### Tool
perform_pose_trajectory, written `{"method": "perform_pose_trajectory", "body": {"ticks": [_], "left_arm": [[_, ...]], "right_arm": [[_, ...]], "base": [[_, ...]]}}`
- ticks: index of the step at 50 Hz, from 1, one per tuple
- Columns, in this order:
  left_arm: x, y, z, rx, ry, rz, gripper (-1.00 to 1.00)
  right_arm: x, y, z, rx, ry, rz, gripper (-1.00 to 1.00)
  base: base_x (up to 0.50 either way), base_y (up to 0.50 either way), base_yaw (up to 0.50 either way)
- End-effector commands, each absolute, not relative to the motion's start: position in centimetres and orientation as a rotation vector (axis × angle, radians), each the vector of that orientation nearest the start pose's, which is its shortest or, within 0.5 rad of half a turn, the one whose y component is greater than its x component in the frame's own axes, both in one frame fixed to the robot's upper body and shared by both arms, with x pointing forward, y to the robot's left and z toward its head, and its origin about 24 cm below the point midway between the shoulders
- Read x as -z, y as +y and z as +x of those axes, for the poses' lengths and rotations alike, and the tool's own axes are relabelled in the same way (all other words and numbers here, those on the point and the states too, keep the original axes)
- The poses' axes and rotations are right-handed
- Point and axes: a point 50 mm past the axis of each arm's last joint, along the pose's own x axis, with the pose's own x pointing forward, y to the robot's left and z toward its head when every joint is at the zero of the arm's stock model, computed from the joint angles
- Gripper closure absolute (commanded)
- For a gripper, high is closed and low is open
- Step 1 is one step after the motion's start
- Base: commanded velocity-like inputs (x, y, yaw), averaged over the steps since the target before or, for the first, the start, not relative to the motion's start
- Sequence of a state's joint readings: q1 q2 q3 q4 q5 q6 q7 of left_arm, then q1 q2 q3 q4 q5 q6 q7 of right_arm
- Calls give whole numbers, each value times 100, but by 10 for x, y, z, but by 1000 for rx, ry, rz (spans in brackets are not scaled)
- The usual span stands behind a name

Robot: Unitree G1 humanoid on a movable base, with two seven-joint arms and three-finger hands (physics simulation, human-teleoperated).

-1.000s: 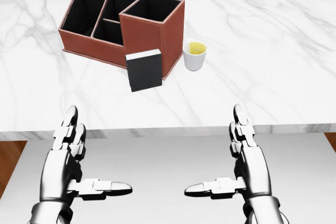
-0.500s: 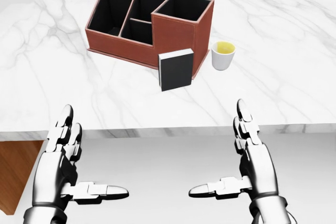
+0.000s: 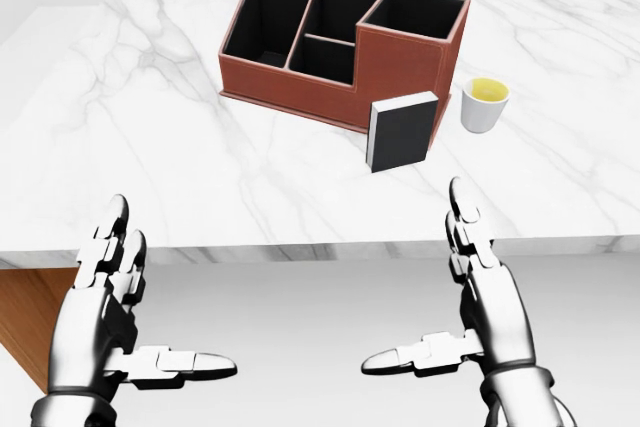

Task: Pick up the book and place it in the right compartment of the caddy.

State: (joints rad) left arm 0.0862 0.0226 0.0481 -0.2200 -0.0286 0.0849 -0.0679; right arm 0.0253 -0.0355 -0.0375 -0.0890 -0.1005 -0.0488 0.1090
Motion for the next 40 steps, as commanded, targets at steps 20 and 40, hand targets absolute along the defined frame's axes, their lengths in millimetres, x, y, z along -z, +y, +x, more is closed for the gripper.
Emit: {"method": "perform_pose_trajectory", "body": {"ticks": [20, 40], "left_arm": [[-122, 166, 256, 104, -276, 139, -100], [-165, 169, 253, 102, -460, 178, -100]], "right_arm": [[-121, -167, 279, -157, -213, -436, -100], [-179, -166, 280, -200, -420, -533, -100]], "base": [[0, 0, 0], [3, 0, 0]]}}
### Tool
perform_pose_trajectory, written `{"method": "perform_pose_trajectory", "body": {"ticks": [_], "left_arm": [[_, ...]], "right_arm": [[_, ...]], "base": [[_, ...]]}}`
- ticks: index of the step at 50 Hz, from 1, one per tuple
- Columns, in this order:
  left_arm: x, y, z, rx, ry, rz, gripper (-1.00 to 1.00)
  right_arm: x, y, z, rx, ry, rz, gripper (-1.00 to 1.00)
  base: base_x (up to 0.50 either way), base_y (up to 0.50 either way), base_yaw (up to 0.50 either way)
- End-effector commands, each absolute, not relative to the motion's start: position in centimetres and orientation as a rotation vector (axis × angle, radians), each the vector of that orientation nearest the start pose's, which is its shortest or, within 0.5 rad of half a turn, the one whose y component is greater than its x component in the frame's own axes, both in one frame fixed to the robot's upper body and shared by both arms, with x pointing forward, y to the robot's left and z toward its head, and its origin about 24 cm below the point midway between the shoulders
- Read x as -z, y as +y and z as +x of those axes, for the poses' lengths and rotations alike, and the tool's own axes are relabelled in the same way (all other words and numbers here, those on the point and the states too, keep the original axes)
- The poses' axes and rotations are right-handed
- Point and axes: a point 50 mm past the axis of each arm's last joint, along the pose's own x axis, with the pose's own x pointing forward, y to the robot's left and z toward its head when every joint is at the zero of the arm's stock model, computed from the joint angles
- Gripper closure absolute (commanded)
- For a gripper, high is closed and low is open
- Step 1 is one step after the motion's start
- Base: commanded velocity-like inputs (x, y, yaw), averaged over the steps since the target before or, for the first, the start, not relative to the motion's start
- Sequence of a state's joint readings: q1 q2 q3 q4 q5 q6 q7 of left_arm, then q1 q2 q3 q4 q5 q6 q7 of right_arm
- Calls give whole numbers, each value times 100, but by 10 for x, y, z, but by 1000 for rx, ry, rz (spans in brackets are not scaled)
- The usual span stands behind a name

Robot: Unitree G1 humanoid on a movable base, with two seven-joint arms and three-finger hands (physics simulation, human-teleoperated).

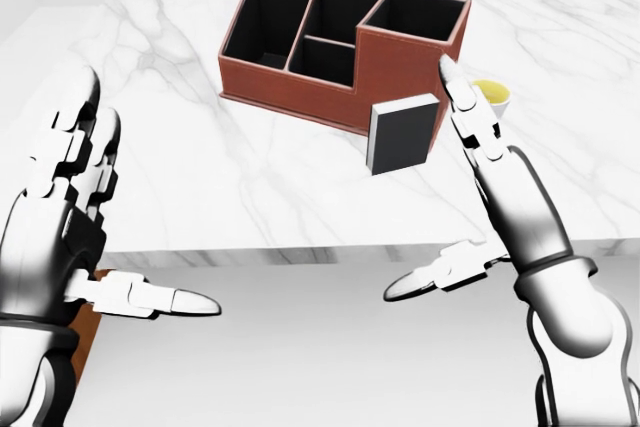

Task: Pick up the book and place it in the right compartment of the caddy.

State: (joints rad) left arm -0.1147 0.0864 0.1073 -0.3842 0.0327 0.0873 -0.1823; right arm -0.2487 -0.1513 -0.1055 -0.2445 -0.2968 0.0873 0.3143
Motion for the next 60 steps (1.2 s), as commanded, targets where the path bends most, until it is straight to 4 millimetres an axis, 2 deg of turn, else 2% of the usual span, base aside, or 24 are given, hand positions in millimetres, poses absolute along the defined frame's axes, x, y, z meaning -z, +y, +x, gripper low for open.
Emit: {"method": "perform_pose_trajectory", "body": {"ticks": [1, 17, 25, 43, 60], "left_arm": [[-164, 170, 253, 98, -455, 178, -100], [-168, 170, 251, 85, -474, 190, -100], [-166, 170, 250, 84, -465, 183, -100], [-171, 166, 247, 91, -491, 202, -100], [-175, 162, 248, 98, -509, 207, -100]], "right_arm": [[-179, -166, 280, -198, -421, -535, -100], [-183, -168, 279, -177, -438, -555, -100], [-200, -167, 274, -167, -506, -583, -100], [-208, -170, 271, -165, -532, -621, -100], [-205, -174, 272, -153, -511, -632, -100]], "base": [[19, 0, 0], [18, 0, 0], [18, 0, 0], [18, 0, 0], [18, 0, 0]]}}
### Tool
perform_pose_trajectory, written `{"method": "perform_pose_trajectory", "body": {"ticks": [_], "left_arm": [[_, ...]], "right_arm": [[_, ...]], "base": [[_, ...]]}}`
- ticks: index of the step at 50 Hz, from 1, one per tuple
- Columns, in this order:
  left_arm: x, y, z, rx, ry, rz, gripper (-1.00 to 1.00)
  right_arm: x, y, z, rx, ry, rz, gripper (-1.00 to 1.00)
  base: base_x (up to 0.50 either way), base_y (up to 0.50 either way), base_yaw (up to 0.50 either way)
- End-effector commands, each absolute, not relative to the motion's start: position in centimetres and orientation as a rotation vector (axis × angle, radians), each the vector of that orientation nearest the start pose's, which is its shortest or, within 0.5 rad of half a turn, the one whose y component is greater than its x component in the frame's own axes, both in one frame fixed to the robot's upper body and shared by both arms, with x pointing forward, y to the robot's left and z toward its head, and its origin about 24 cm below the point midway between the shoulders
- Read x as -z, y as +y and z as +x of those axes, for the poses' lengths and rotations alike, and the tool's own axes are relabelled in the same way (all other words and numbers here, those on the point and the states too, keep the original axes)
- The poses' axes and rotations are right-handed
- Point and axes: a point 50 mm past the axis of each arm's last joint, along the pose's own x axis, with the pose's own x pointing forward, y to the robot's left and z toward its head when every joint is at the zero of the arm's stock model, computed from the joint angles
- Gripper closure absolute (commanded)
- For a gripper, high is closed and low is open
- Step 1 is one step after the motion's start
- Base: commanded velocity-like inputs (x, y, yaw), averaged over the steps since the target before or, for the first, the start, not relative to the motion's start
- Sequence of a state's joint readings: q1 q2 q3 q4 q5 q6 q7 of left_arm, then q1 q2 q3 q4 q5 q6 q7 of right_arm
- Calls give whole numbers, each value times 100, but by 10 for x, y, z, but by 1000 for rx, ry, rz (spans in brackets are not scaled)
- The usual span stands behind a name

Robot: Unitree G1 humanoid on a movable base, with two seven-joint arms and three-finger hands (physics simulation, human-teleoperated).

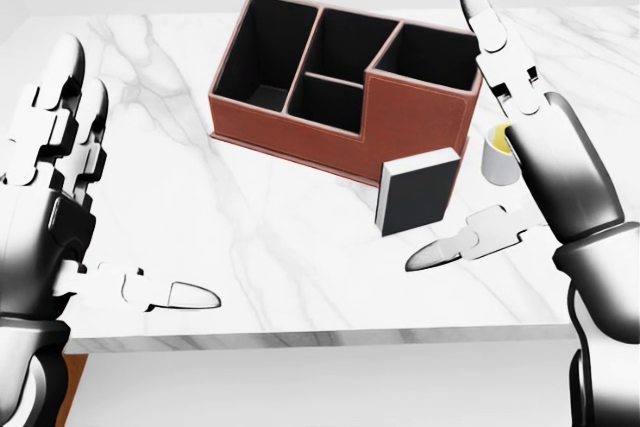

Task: Pick up the book and place it in the right compartment of the caddy.

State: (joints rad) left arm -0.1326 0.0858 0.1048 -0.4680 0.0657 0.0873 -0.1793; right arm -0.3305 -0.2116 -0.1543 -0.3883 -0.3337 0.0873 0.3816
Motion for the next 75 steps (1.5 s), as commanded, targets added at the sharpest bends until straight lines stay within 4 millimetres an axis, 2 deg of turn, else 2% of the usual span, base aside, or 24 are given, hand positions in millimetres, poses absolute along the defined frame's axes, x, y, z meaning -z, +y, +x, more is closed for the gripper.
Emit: {"method": "perform_pose_trajectory", "body": {"ticks": [1, 31, 47, 75], "left_arm": [[-176, 161, 247, 99, -515, 208, -100], [-167, 162, 251, 97, -468, 239, -100], [-165, 163, 255, 89, -455, 237, -100], [-162, 163, 256, 77, -445, 236, -100]], "right_arm": [[-205, -174, 273, -152, -509, -632, -100], [-188, -176, 277, -157, -431, -636, -100], [-191, -177, 278, -153, -438, -645, -100], [-181, -179, 276, -160, -398, -644, -100]], "base": [[18, 0, 0], [18, 0, 0], [18, 0, 0], [18, 0, 0]]}}
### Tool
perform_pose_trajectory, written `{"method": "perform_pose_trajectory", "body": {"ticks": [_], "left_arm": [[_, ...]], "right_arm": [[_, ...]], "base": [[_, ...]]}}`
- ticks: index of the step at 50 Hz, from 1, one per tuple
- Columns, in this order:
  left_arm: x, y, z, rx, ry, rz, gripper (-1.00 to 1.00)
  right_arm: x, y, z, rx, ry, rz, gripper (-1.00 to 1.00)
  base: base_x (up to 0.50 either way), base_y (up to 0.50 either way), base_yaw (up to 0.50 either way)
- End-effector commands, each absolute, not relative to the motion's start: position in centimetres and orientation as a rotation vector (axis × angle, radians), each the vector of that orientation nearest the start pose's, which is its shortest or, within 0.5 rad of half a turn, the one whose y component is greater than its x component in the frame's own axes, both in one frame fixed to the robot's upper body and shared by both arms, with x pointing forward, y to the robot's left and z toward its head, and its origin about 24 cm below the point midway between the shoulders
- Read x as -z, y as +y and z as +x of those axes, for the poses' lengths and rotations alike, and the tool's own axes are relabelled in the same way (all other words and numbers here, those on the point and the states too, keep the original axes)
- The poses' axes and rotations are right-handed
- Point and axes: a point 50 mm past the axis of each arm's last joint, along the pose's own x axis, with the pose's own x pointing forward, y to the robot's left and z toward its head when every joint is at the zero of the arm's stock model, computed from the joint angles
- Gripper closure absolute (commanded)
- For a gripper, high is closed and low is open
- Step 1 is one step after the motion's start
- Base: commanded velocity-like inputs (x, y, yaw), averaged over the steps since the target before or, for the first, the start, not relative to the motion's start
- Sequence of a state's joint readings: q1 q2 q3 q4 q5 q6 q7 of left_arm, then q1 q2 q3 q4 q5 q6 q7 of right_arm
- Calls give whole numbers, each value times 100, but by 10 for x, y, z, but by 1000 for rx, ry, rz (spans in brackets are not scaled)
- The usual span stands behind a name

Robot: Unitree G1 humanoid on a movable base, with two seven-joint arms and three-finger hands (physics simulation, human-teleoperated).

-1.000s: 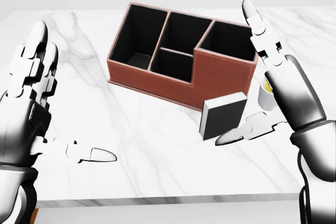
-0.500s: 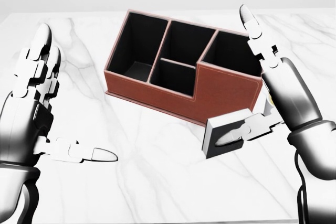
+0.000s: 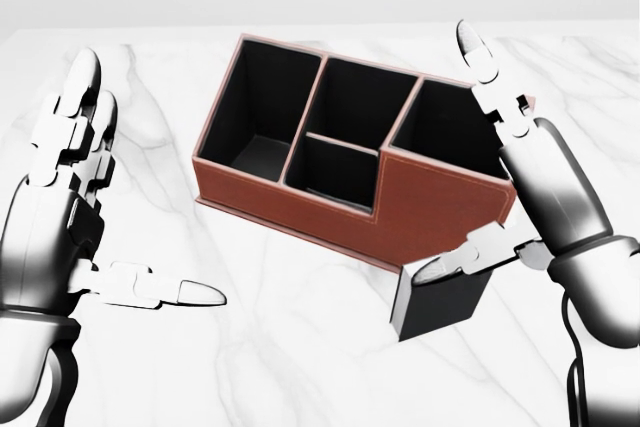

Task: Pick up the book and place it in the right compartment of the caddy.

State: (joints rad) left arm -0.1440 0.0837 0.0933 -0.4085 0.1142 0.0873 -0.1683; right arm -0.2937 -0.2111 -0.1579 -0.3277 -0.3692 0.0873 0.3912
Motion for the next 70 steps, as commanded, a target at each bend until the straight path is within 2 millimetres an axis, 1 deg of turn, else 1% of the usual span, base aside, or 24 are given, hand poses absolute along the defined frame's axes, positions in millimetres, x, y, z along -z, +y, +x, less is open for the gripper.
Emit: {"method": "perform_pose_trajectory", "body": {"ticks": [1, 11, 16, 28, 34, 37, 38, 39, 42, 44, 46, 49, 54, 64, 70], "left_arm": [[-162, 163, 255, 75, -446, 236, -100], [-162, 165, 256, 66, -443, 235, -100], [-161, 165, 255, 63, -437, 235, -100], [-161, 164, 255, 61, -439, 236, -100], [-158, 165, 256, 59, -427, 236, -100], [-158, 165, 256, 58, -427, 235, -100], [-158, 165, 256, 58, -426, 235, -100], [-158, 165, 256, 57, -428, 235, -100], [-159, 165, 255, 59, -431, 234, -100], [-159, 164, 254, 59, -432, 233, -100], [-159, 164, 254, 59, -434, 232, -100], [-160, 165, 253, 60, -437, 230, -100], [-159, 165, 252, 60, -435, 227, -100], [-161, 168, 248, 57, -444, 223, -100], [-161, 170, 243, 53, -446, 221, -100]], "right_arm": [[-182, -179, 276, -160, -398, -646, -100], [-182, -178, 278, -163, -395, -650, -100], [-184, -177, 276, -168, -409, -655, -100], [-182, -177, 273, -178, -402, -658, -100], [-175, -177, 272, -176, -375, -663, -100], [-184, -176, 268, -164, -429, -640, -100], [-187, -176, 268, -146, -453, -662, -100], [-192, -174, 267, -119, -528, -720, -100], [-199, -171, 264, -85, -600, -771, -100], [-200, -173, 264, -36, -603, -825, -100], [-201, -171, 261, -32, -610, -838, -100], [-199, -171, 259, 13, -601, -923, -100], [-197, -168, 253, 24, -591, -976, -100], [-193, -160, 238, -54, -557, -1053, -100], [-183, -151, 229, -156, -502, -1067, -100]], "base": [[17, 0, 0], [17, 0, 0], [17, 0, 0], [17, 0, 0], [9, 0, 0], [0, 0, 0], [0, 0, 0], [0, 0, 0], [0, 0, 0], [0, 0, 0], [0, 0, 0], [0, 0, 0], [0, 0, 0], [0, 0, 0], [0, 0, 0]]}}
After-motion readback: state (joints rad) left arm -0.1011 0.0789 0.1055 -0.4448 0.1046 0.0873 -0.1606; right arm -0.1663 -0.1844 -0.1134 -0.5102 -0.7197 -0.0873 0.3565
